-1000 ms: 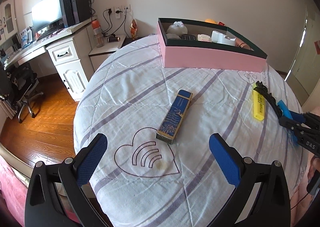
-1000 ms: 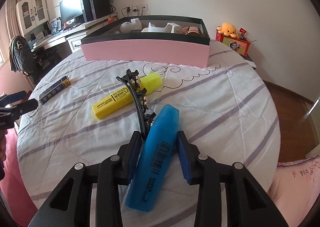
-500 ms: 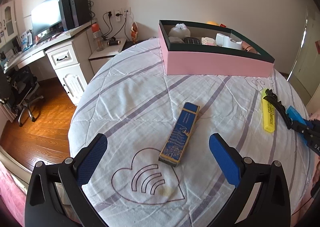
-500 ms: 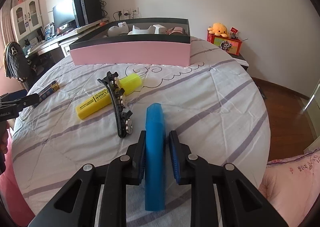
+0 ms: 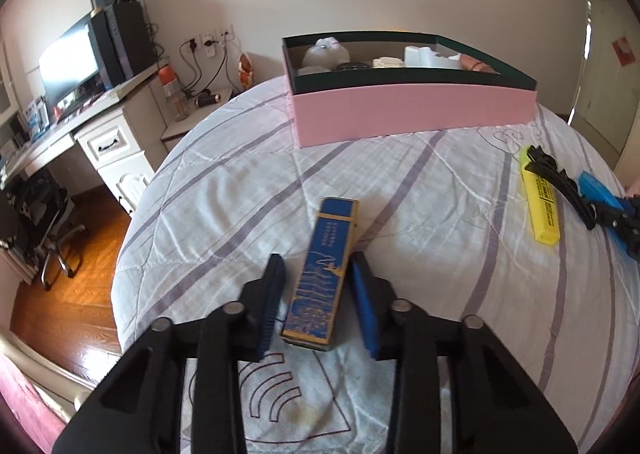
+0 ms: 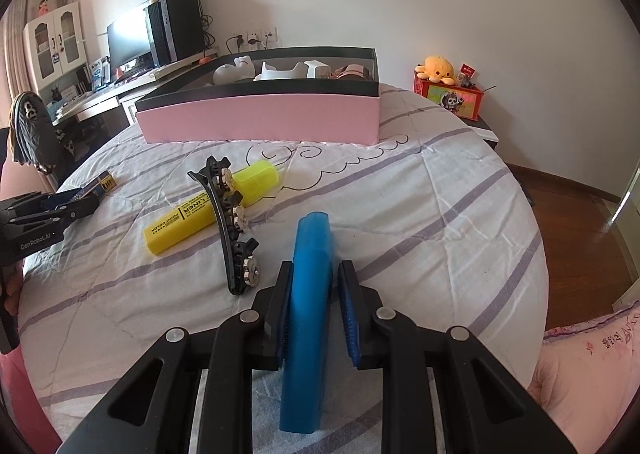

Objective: Organize rigid objects
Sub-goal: 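Carry the blue highlighter and blue-gold box up over the pink box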

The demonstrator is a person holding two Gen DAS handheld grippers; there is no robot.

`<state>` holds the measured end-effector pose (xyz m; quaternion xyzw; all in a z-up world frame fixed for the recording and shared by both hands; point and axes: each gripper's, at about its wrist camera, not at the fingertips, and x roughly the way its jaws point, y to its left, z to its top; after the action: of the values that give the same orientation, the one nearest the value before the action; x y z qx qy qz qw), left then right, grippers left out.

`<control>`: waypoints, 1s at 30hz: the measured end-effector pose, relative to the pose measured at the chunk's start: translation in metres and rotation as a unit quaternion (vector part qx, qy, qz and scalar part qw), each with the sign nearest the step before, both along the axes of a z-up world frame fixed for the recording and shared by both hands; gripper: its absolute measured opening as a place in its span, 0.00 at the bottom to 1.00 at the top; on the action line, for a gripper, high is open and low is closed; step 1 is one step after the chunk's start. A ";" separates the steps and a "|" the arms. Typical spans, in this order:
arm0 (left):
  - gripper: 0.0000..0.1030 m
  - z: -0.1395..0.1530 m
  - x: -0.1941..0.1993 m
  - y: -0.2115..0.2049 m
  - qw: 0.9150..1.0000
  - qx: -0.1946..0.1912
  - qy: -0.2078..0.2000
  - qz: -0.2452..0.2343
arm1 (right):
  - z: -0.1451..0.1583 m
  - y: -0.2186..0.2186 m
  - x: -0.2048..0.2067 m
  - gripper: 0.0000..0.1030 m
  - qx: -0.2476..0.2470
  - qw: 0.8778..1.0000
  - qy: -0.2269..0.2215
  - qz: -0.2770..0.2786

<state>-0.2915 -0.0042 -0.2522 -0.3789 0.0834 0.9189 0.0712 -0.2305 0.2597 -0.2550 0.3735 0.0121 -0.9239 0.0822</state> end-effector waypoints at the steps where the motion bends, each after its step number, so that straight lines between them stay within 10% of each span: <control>1: 0.23 0.000 0.001 0.002 1.000 -0.002 0.001 -0.003 | 0.000 0.000 0.001 0.21 0.002 1.000 0.002 -0.001; 30: 0.20 0.010 0.021 -0.005 0.995 0.096 -0.018 -0.004 | 0.012 0.007 0.008 0.17 -0.055 0.998 -0.009 0.005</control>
<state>-0.2708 -0.0097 -0.2423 -0.3867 -0.0048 0.9154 0.1120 -0.2226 0.2670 -0.2431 0.3762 -0.0379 -0.9195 0.1072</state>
